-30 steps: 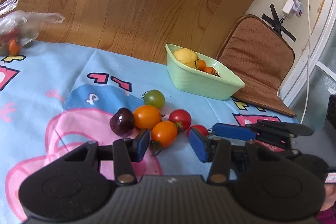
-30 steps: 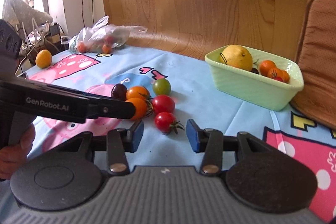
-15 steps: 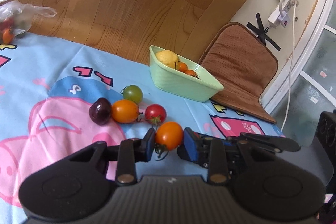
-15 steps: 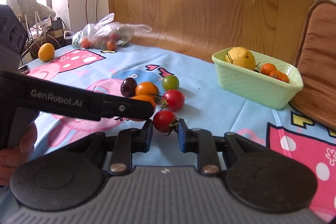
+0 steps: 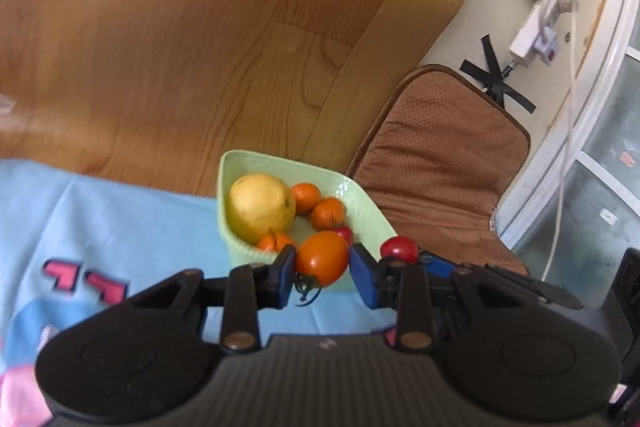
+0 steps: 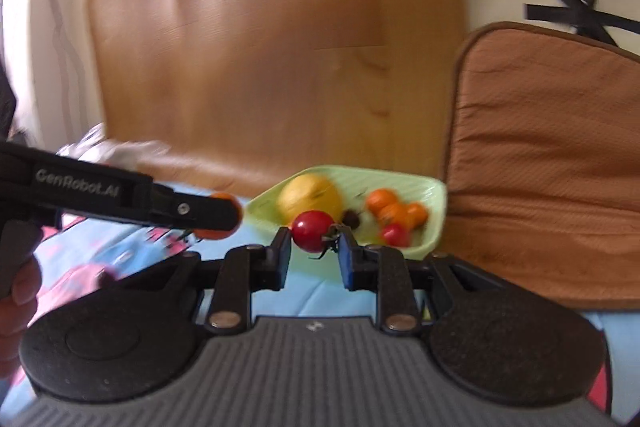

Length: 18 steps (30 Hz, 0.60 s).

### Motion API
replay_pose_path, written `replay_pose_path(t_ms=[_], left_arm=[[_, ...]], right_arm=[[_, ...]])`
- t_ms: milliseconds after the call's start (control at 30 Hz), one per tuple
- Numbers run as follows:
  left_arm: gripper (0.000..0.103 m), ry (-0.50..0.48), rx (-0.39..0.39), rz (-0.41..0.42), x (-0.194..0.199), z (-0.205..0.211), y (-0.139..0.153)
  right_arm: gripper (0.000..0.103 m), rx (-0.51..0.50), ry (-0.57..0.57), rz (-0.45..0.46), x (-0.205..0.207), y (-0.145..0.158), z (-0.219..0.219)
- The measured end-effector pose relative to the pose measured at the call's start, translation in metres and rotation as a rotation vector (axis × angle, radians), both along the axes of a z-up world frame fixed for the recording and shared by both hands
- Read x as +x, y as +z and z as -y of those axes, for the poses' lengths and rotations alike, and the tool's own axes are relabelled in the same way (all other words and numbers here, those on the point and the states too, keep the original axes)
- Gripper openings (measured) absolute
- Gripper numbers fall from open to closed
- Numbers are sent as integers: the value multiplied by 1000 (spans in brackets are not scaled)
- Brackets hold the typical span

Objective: Organize fruits
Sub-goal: 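Carry both tomatoes over the green bowl and open both tools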

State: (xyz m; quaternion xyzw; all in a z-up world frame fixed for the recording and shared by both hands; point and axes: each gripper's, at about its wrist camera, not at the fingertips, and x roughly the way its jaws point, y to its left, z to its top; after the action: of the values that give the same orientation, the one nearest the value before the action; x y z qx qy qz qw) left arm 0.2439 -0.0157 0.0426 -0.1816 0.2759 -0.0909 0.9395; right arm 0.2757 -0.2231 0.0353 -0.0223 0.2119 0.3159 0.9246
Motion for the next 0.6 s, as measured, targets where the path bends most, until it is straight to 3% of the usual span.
replay_pose_path(t_ms=[133,267,333,467,600], left_arm=[[30,-12,21,-35,51,16,-6],[31,-25,55,-80,81,33,-21],[31,-25,42,-83,85,34,-24],[31,-15,-1,-44,63,20,-10],[33,32,-5,43,5,-16,17]], right_arm=[[28,13,-64,-40,40,-13,1],[31,14,-66,-34,46,-23,8],[43,3,-79,11,41,-21,11],[46,26,-85,62,31,-16,17],[46,133,-53,72,17,-4,28]])
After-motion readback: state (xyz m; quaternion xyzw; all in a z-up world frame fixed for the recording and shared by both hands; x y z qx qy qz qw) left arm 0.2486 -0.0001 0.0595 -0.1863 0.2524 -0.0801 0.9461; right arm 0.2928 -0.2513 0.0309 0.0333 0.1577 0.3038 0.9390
